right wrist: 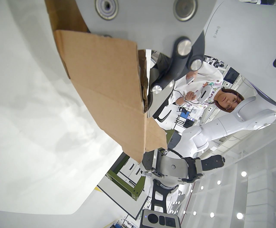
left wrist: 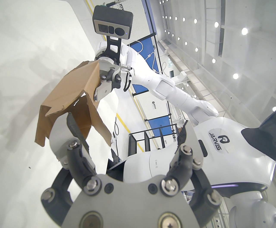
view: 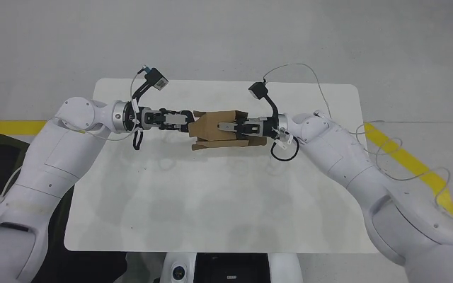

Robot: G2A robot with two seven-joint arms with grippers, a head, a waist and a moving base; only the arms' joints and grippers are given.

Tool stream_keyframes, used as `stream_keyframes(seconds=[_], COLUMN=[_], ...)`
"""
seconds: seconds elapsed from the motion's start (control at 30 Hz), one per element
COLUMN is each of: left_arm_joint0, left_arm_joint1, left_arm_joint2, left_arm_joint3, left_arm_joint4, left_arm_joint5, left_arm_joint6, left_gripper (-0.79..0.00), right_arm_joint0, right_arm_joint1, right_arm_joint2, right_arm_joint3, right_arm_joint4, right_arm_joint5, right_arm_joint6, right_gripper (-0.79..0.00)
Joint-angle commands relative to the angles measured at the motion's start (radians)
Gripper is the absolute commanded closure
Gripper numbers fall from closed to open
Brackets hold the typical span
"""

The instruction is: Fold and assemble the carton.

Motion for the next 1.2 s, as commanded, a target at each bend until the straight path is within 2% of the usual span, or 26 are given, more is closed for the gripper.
stream_keyframes(seconds=[0.0,0.5,0.73,1.17], left_arm_joint0=[0.000,0.003,0.043,0.069], left_arm_joint1=[0.000,0.000,0.002,-0.009], left_arm_joint2=[0.000,0.000,-0.025,-0.070], left_arm_joint3=[0.000,-0.003,-0.061,-0.080], left_arm_joint4=[0.000,0.002,0.047,0.028], left_arm_joint5=[0.000,0.002,0.029,0.015], left_arm_joint6=[0.000,0.006,0.036,0.020], left_gripper=[-0.785,-0.785,-0.785,-0.785], right_arm_joint0=[0.000,-0.010,-0.039,-0.117], right_arm_joint1=[0.000,0.002,0.030,0.070], right_arm_joint2=[0.000,0.007,0.063,0.146], right_arm_joint3=[0.000,-0.018,-0.094,-0.227], right_arm_joint4=[0.000,-0.023,-0.089,-0.117], right_arm_joint5=[0.000,0.021,0.062,0.138], right_arm_joint6=[0.000,-0.021,-0.020,0.071], right_gripper=[0.000,0.000,0.000,0.000])
